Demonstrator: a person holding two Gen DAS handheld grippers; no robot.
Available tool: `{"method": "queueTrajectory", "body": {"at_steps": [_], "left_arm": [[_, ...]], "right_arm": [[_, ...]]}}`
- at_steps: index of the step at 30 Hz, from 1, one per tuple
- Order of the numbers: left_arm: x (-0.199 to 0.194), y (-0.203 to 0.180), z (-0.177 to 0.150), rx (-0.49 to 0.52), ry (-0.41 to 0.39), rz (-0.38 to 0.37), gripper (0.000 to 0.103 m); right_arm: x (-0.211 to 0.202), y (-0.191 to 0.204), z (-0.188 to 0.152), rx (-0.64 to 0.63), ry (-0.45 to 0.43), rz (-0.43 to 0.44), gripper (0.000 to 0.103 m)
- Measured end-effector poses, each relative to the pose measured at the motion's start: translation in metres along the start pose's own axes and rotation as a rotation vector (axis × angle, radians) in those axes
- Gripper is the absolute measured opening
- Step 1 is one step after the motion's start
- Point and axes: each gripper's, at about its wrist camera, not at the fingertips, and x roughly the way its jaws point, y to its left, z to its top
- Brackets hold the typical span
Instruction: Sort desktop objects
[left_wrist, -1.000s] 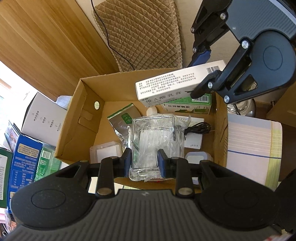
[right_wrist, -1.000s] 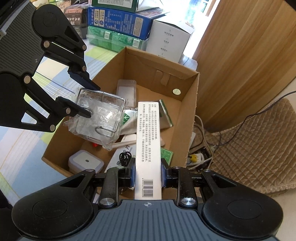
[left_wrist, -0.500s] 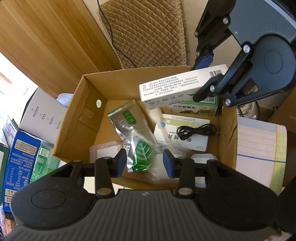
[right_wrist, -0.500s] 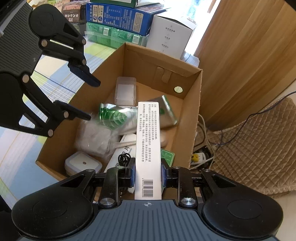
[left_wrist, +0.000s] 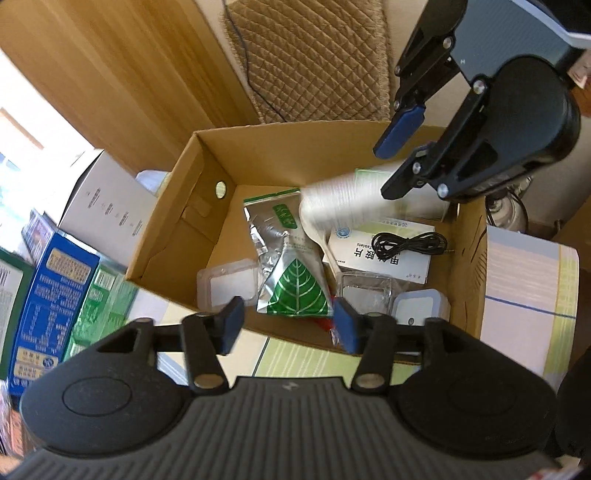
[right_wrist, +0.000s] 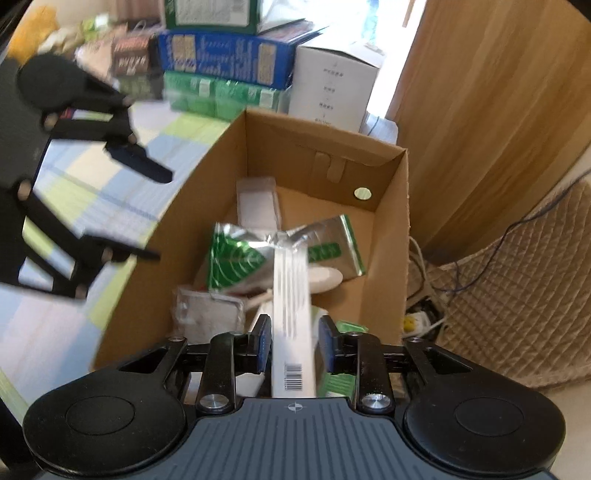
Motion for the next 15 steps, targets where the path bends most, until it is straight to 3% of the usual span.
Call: {"method": "queueTrajectory", "body": {"at_steps": [5,9,15], "left_arm": [[-0.012,0.002,-0.015,-0.102,-0.039,0.034,0.081],[-0.022,0.001,-0.027,-0.225,-0.051,0.052,0.1],[-0.045,-0.02,-0.043,-0.383,-0.054,0.055,0.102]], "right_arm": [[-0.01,0.006,-0.009,0.005,-0.009,-0.025,0.057],[-0.02,0.008,-0.029,0.045,-0.02,-0.035,0.076],[-0.047,0.012,-0.061,0.158,-0.043,-0.047,0.099]]}}
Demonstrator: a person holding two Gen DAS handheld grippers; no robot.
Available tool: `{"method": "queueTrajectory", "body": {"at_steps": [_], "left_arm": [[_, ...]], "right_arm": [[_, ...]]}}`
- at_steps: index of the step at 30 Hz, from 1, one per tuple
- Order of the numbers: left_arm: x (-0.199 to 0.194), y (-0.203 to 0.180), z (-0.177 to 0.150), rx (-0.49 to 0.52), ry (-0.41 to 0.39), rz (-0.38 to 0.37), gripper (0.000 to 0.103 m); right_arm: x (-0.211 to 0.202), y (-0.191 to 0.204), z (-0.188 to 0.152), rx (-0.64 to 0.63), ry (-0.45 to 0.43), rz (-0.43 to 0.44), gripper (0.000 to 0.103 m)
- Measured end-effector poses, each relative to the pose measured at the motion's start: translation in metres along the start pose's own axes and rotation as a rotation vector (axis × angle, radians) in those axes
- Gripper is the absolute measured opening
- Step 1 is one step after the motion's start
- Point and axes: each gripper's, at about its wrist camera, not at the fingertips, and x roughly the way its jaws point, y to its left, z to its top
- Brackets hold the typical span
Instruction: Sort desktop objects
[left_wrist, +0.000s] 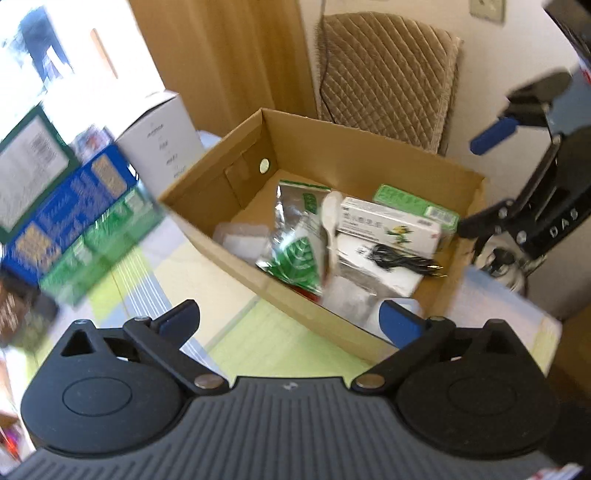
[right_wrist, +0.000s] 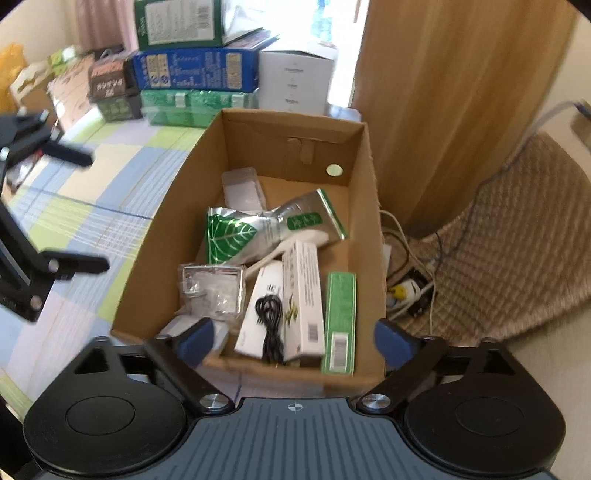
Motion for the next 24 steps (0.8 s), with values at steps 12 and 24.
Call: {"method": "queueTrajectory", "body": {"at_steps": [12,24], "left_arm": [[-0.066,-0.035,-0.058,-0.372,-0.062,0.025,0.102],[-0.104,-0.047,-0.105,-0.577,-0.092,0.083,0.102]], "right_arm": [[-0.056,0.018,-0.051,0.227,0.006,-0.003,0.101],[-0.084,0.049,-0.086,0.231,0.006,-0.056,0.101]]}}
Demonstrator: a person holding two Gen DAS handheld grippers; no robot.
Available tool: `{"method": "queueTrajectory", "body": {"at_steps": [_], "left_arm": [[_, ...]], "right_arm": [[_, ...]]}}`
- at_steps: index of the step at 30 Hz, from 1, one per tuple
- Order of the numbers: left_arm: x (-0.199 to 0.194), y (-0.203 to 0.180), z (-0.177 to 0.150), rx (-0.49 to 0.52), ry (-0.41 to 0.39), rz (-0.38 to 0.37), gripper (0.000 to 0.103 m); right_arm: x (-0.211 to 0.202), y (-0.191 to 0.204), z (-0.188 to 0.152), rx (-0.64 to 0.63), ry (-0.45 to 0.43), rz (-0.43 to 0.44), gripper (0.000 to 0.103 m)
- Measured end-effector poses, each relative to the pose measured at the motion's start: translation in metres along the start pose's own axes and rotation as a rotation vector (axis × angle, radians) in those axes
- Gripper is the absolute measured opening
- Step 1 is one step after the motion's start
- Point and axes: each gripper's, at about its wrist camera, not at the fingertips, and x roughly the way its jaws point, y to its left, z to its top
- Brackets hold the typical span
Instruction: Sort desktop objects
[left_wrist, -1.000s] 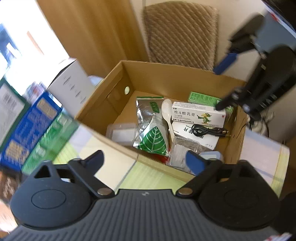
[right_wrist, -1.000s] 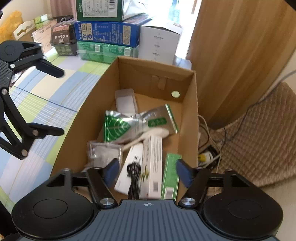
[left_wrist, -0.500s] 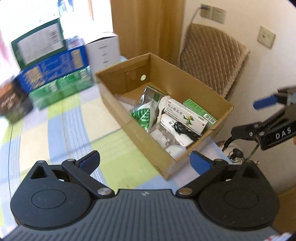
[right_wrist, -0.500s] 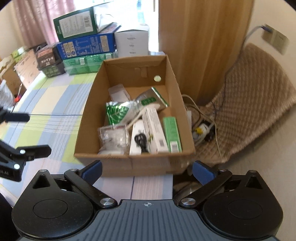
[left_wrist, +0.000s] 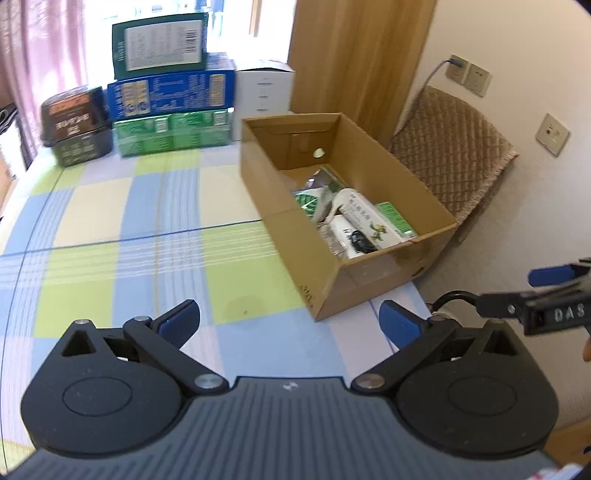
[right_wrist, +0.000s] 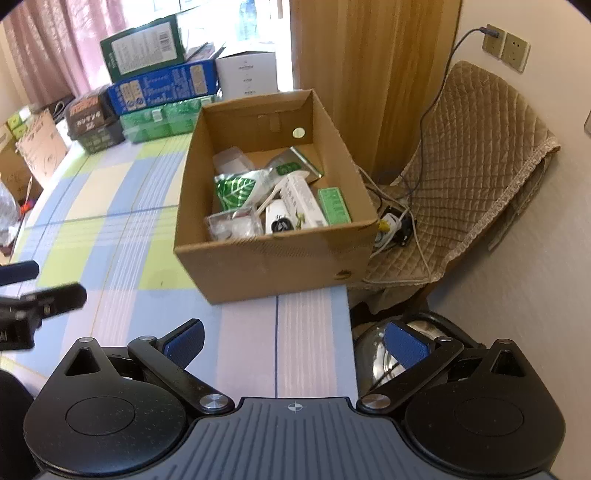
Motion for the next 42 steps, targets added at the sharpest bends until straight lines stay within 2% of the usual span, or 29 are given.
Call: {"method": "queueTrajectory", "body": {"at_steps": [5,11,42], "left_arm": [[-0.008,0.005,-0.009,-0.025,-0.006,0.027,0.102],[-0.009,0.007,-0.014,-0.056,0.008,0.017,0.102],[-0.008,0.0,-0.015,-0.072,-0.013,0.017,0.102]], "right_arm": [[-0.006,0.009,-0.008,-0.01,-0.003,0.002,0.101],[-0.01,0.017,-0.012,-0.027,-0.01,-0.002,0.101],[-0.013,0.017,-0.006,0.013,-0.038,0.021,0.101]]}}
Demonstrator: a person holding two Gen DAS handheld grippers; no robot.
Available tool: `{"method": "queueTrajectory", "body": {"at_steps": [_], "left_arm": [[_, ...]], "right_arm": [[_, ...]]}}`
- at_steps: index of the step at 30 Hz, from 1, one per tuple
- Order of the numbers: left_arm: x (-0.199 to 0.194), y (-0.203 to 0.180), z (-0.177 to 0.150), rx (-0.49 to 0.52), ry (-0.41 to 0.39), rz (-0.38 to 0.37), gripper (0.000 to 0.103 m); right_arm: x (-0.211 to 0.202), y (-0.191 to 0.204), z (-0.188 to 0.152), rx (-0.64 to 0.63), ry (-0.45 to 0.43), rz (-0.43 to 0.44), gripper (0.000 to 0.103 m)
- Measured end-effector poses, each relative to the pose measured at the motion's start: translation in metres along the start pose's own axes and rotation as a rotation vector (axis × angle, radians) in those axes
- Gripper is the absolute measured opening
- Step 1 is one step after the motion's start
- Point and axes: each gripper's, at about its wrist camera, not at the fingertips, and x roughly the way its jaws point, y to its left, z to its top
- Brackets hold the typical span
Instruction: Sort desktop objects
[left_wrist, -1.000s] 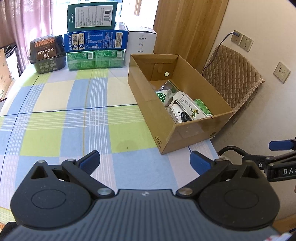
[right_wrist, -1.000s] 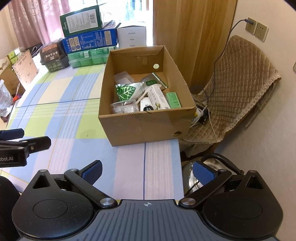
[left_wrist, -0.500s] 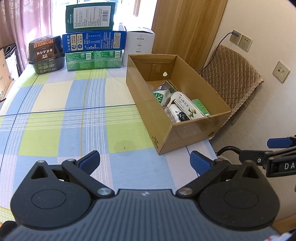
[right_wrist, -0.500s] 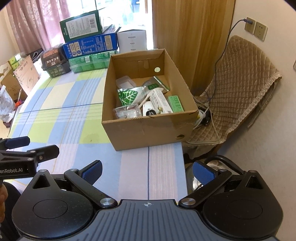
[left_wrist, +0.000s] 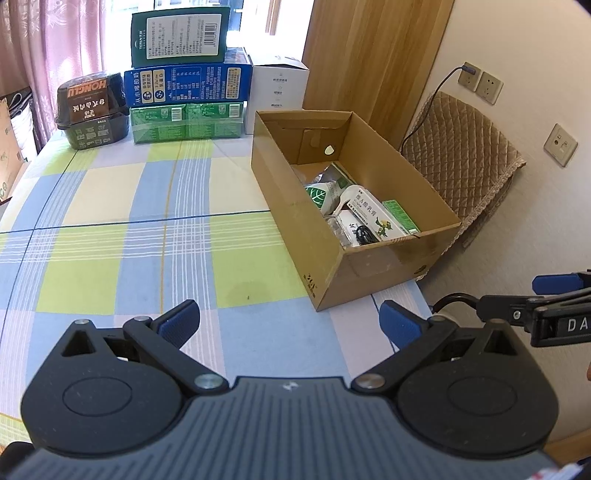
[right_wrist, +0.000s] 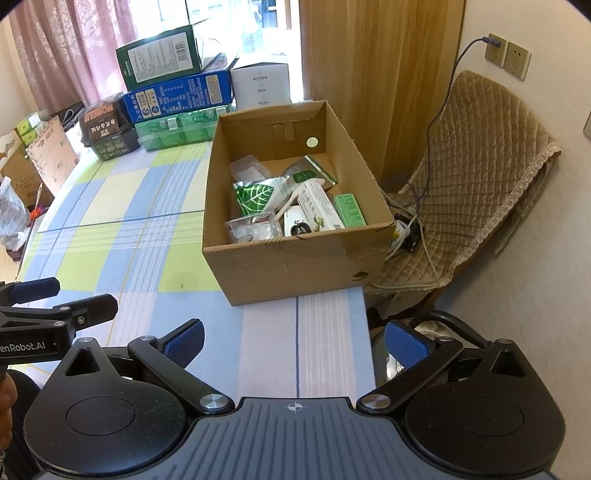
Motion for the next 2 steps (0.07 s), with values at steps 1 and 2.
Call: {"method": "queueTrajectory", "body": {"at_steps": [1,2], "left_arm": [[-0.0007,0.0008,-0.0004,-0.005,-0.005,-0.004,0.102],[-0.0008,0.001,-0.0004,-0.007,-0.006,-0.004,0.102]], "right_arm": [[0.0001,0.0,-0.0001,0.0,0.0,0.001,0.101],[0.0002,0.0006,-0.0003,0.0,0.0,0.001,0.101]]}}
